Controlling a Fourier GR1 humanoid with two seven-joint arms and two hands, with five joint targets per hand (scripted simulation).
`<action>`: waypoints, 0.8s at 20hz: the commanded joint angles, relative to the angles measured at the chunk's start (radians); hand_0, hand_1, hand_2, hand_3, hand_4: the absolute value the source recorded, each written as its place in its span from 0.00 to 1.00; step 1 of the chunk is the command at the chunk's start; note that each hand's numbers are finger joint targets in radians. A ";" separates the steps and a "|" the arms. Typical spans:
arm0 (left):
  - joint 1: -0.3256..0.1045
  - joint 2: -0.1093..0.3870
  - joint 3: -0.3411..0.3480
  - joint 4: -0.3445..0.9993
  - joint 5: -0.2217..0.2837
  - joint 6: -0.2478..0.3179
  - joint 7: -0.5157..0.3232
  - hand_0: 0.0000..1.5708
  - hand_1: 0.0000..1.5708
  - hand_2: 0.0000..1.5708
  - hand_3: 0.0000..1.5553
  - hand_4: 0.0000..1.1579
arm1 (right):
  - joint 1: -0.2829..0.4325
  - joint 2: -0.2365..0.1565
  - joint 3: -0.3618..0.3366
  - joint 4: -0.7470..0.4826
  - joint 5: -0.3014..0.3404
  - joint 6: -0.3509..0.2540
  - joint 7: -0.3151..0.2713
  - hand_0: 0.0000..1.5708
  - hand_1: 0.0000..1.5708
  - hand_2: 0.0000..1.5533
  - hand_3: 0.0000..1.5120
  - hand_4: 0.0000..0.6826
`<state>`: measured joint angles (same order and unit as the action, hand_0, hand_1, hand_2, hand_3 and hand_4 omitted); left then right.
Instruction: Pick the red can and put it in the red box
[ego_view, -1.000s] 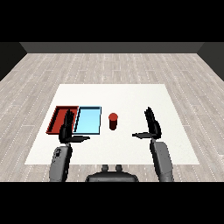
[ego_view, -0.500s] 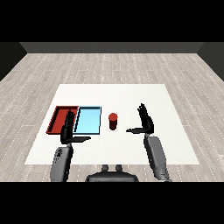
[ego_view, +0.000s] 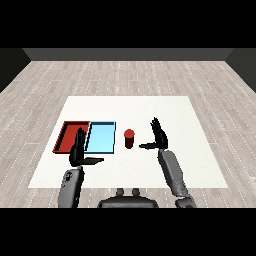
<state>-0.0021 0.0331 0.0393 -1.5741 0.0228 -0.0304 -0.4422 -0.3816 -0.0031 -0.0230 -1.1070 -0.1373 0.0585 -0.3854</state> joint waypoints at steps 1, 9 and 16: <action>0.016 -0.020 -0.022 0.001 -0.023 0.020 -0.017 0.00 0.00 0.00 0.00 0.00 | -0.062 0.003 0.064 0.119 -0.073 -0.043 -0.062 0.00 0.00 0.00 0.00 0.00; -0.058 0.016 0.030 -0.011 0.026 0.006 0.063 0.00 0.00 0.00 0.00 0.00 | -0.086 0.003 0.183 0.210 -0.156 -0.133 -0.142 0.00 0.00 0.00 0.00 0.00; -0.038 0.035 0.050 0.008 0.073 -0.047 0.042 0.00 0.00 0.00 0.00 0.00 | -0.222 0.003 0.212 0.377 -0.244 -0.141 -0.180 0.00 0.00 0.00 0.00 0.00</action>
<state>-0.0346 0.0503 0.0667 -1.5832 0.0632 -0.0474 -0.4024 -0.5174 -0.0001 0.1781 -0.8249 -0.3371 -0.0647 -0.5486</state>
